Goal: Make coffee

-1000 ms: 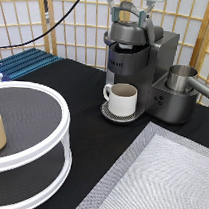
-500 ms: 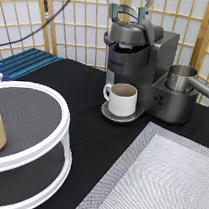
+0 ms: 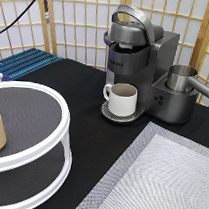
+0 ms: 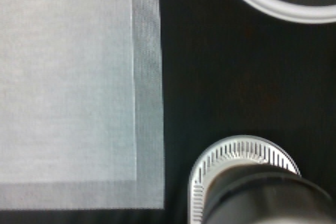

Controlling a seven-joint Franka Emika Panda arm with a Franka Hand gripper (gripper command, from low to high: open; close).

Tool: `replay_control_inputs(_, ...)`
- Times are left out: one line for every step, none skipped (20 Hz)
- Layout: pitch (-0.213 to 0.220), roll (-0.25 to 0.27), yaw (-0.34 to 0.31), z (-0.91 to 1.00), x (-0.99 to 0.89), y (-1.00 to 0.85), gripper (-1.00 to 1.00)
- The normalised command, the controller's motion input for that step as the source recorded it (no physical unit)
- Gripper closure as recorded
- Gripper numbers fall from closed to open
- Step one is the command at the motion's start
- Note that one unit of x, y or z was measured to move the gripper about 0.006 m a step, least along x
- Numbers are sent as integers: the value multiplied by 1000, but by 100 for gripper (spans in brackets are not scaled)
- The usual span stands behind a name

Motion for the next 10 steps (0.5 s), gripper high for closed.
replay_control_inputs(71,-94,0,-243,20,17,-100)
replay_control_inputs(66,-107,0,-254,106,0,-100)
replay_control_inputs(73,-109,0,-229,214,-29,-100)
replay_control_inputs(57,-124,-13,-269,209,-26,-100)
replay_control_inputs(47,-121,-20,-283,206,-134,-100)
replay_control_inputs(47,-119,-24,-269,237,-160,-100)
replay_control_inputs(42,-119,-26,-389,231,-134,-100)
replay_control_inputs(25,-140,-40,-489,134,-71,-100)
replay_control_inputs(20,-144,-41,-560,14,-60,-100)
replay_control_inputs(3,-166,-40,-646,0,0,-100)
